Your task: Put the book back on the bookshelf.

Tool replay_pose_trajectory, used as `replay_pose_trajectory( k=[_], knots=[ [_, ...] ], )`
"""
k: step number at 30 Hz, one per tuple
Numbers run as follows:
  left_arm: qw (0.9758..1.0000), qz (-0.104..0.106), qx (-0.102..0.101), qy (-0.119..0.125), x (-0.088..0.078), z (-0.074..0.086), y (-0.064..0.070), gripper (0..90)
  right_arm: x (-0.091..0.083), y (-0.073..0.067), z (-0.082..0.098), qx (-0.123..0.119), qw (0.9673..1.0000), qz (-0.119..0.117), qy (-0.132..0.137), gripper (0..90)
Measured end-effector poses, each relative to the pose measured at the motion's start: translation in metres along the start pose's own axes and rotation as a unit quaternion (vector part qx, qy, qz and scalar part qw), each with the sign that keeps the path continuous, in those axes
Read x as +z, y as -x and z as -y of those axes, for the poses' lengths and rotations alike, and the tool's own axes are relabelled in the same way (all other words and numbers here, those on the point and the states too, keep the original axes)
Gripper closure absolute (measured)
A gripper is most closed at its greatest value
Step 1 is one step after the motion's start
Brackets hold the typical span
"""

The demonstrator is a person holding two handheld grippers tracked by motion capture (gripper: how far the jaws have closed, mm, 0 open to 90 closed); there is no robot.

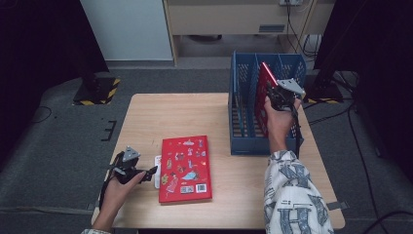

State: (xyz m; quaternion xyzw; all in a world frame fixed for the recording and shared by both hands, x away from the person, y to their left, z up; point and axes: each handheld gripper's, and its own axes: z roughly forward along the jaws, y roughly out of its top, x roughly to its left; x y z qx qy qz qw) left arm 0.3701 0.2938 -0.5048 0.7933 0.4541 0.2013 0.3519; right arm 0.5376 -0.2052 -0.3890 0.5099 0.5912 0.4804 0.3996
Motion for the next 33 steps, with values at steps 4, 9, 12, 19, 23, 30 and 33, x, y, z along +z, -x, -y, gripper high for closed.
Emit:
replay_pose_trajectory(
  k=[4, 9, 12, 19, 23, 30, 33],
  knots=[
    [1.0000, 0.000, -0.002, 0.001, -0.0004, -0.0001, 0.0001, 4.9, -0.0026, 0.0009, 0.0021, 0.001, 1.0000, -0.001, 0.000, 79.5],
    [1.0000, -0.002, -0.002, 0.002, -0.0013, -0.0002, -0.0002, 5.0, -0.0050, 0.0000, 0.0030, -0.003, 1.0000, -0.006, -0.004, 79.3],
    [1.0000, -0.001, -0.003, 0.003, -0.0015, -0.0003, -0.0003, 5.0, -0.0063, 0.0006, 0.0043, -0.002, 1.0000, -0.007, -0.006, 79.2],
    [1.0000, -0.002, -0.004, 0.004, -0.0014, -0.0002, -0.0006, 5.0, -0.0070, 0.0024, 0.0045, 0.002, 0.9999, -0.011, -0.009, 78.4],
    [1.0000, -0.001, -0.004, 0.004, -0.0016, -0.0004, -0.0004, 5.0, -0.0067, 0.0007, 0.0047, 0.004, 0.9999, -0.014, -0.007, 77.6],
    [1.0000, -0.002, -0.004, 0.005, -0.0022, -0.0004, -0.0008, 5.0, -0.0083, -0.0021, 0.0020, 0.004, 0.9999, -0.015, -0.002, 77.3],
    [1.0000, -0.001, -0.004, 0.006, -0.0022, -0.0005, -0.0006, 5.0, -0.0082, -0.0034, 0.0013, -0.005, 0.9999, -0.012, -0.005, 78.8]
  ],
)
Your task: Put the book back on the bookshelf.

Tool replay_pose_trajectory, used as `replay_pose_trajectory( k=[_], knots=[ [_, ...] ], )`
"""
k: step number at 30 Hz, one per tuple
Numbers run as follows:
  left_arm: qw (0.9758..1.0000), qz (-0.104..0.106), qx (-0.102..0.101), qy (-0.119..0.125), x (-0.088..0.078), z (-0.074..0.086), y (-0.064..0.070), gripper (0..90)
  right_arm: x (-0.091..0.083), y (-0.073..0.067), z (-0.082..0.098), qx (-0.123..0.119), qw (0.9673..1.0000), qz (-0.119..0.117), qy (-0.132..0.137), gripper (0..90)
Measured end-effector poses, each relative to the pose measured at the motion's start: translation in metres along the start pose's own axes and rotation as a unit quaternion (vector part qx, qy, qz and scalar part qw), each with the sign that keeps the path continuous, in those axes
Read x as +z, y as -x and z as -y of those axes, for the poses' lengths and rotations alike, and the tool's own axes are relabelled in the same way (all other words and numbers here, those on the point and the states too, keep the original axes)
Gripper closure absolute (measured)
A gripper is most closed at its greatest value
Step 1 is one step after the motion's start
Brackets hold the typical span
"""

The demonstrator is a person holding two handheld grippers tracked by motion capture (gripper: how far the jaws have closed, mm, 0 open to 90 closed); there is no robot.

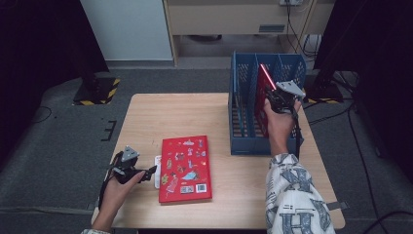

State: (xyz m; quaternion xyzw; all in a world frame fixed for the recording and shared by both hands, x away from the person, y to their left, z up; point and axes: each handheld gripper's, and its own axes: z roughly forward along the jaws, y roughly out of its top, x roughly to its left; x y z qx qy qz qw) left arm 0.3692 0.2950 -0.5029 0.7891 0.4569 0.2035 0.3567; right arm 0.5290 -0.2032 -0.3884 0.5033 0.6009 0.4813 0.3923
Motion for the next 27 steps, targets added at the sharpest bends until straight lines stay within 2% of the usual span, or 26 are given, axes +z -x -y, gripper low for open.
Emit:
replay_pose_trajectory(
  k=[8, 12, 15, 18, 27],
  knots=[
    [1.0000, 0.001, -0.003, -0.001, 0.000, 0.000, 0.000, 5.0, 0.005, -0.005, -0.004, -0.019, 0.9996, 0.020, 0.002, 79.7],
    [1.0000, 0.001, -0.005, 0.001, 0.000, 0.000, -0.001, 5.0, 0.011, -0.008, -0.008, -0.036, 0.9988, 0.033, 0.004, 79.8],
    [1.0000, 0.002, -0.003, -0.003, 0.001, 0.000, -0.001, 5.0, 0.014, -0.010, -0.010, -0.039, 0.9984, 0.040, 0.009, 79.7],
    [1.0000, 0.002, -0.006, -0.002, 0.001, 0.000, -0.001, 5.0, 0.018, -0.013, -0.011, -0.055, 0.9974, 0.047, 0.007, 79.7],
    [1.0000, 0.002, -0.006, 0.002, 0.001, -0.001, 0.000, 5.1, 0.019, -0.023, -0.005, -0.077, 0.9960, 0.046, 0.001, 79.3]
  ],
)
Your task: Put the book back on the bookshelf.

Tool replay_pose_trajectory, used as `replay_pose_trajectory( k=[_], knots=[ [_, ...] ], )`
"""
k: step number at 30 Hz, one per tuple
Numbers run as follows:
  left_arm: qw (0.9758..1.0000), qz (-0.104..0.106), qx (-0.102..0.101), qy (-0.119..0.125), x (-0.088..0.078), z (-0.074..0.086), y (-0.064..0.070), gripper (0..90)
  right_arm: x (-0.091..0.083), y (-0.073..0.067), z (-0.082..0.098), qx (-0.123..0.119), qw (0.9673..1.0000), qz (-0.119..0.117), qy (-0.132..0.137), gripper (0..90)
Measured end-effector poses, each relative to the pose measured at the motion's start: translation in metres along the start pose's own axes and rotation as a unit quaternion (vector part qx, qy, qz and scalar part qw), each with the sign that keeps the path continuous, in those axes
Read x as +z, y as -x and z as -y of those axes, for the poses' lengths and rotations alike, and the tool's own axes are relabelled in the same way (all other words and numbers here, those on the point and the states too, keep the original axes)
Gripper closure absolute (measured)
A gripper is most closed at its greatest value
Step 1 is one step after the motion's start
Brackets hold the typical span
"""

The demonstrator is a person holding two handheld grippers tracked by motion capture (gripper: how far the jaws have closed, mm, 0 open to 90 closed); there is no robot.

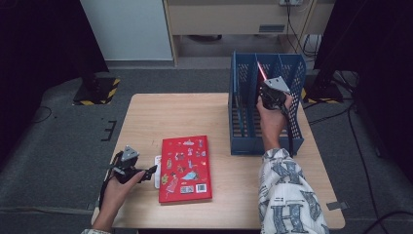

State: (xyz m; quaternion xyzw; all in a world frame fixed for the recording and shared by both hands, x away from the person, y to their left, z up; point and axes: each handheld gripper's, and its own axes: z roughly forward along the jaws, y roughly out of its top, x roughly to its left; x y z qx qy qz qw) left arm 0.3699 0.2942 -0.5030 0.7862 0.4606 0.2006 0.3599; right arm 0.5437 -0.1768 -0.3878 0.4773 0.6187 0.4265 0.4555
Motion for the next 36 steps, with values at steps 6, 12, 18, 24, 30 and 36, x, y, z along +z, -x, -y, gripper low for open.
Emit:
replay_pose_trajectory(
  k=[6, 12, 18, 24, 30, 36],
  knots=[
    [1.0000, 0.000, 0.002, 0.000, -0.001, 0.000, 0.000, 5.1, 0.000, -0.006, 0.002, -0.008, 1.0000, 0.004, -0.002, 78.5],
    [1.0000, -0.001, 0.001, 0.000, -0.001, 0.000, 0.000, 5.1, -0.002, -0.005, 0.002, -0.003, 1.0000, -0.005, 0.002, 72.8],
    [1.0000, -0.001, 0.000, 0.001, -0.002, 0.000, -0.001, 5.1, -0.007, -0.006, -0.002, 0.000, 0.9999, -0.009, 0.008, 55.7],
    [1.0000, -0.001, 0.000, 0.001, -0.002, 0.000, -0.001, 5.1, -0.015, -0.006, -0.004, 0.006, 0.9998, -0.013, 0.011, 42.3],
    [1.0000, -0.002, 0.002, -0.001, -0.002, 0.000, -0.001, 5.0, -0.025, -0.003, -0.006, 0.027, 0.9992, -0.031, 0.006, 29.2],
    [1.0000, -0.003, 0.002, 0.000, -0.002, 0.000, -0.001, 5.0, -0.039, 0.000, -0.005, 0.031, 0.9984, -0.048, -0.004, 21.4]
  ],
)
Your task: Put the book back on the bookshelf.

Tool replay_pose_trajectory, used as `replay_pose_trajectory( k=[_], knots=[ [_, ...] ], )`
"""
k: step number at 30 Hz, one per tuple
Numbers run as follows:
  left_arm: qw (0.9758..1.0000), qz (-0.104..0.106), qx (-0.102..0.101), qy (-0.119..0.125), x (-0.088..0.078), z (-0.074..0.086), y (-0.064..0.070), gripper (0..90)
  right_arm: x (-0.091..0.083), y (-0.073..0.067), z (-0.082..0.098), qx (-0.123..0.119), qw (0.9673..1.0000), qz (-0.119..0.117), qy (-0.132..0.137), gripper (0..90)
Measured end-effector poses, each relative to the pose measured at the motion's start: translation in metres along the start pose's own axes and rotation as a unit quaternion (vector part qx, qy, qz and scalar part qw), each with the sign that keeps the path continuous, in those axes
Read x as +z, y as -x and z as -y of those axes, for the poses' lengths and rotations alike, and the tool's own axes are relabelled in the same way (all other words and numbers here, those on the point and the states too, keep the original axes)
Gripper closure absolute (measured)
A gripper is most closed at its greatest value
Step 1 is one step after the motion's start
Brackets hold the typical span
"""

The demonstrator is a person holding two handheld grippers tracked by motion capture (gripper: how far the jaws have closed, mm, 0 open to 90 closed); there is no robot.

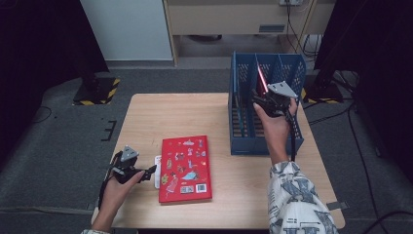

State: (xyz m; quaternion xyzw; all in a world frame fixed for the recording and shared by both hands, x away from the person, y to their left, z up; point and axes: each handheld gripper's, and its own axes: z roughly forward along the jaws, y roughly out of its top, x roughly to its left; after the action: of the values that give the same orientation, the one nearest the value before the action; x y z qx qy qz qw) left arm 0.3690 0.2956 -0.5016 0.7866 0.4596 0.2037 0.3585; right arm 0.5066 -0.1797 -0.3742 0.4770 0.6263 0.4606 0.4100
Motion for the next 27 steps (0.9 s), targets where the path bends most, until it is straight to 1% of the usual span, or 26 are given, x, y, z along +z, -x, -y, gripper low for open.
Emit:
replay_pose_trajectory(
  k=[6, 8, 10, 12, 13, 16, 21, 27],
  knots=[
    [1.0000, 0.000, 0.003, -0.002, 0.001, 0.000, 0.001, 4.9, -0.016, 0.002, 0.003, 0.006, 0.9997, -0.021, -0.010, 16.5],
    [1.0000, 0.000, 0.002, -0.002, 0.001, 0.000, 0.001, 5.0, -0.020, 0.002, 0.006, 0.012, 0.9993, -0.031, -0.015, 15.1],
    [1.0000, -0.001, 0.004, -0.001, 0.000, 0.000, 0.001, 4.9, -0.024, 0.002, 0.008, 0.011, 0.9993, -0.032, -0.014, 15.0],
    [1.0000, -0.001, 0.001, -0.001, 0.000, 0.000, 0.001, 4.9, -0.028, 0.002, 0.009, 0.015, 0.9991, -0.037, -0.016, 14.6],
    [1.0000, -0.001, 0.002, -0.002, 0.000, 0.000, 0.000, 4.9, -0.029, 0.002, 0.010, 0.016, 0.9988, -0.042, -0.018, 14.3],
    [1.0000, -0.001, 0.002, -0.002, 0.000, 0.000, 0.001, 4.9, -0.035, 0.001, 0.013, 0.015, 0.9984, -0.050, -0.022, 13.9],
    [1.0000, 0.001, 0.002, -0.001, 0.000, 0.000, 0.001, 5.0, -0.044, 0.000, 0.019, 0.024, 0.9974, -0.064, -0.023, 17.6],
    [1.0000, 0.004, -0.003, 0.002, 0.000, 0.000, 0.002, 5.0, -0.055, -0.005, 0.031, 0.030, 0.9960, -0.081, -0.025, 25.7]
  ],
)
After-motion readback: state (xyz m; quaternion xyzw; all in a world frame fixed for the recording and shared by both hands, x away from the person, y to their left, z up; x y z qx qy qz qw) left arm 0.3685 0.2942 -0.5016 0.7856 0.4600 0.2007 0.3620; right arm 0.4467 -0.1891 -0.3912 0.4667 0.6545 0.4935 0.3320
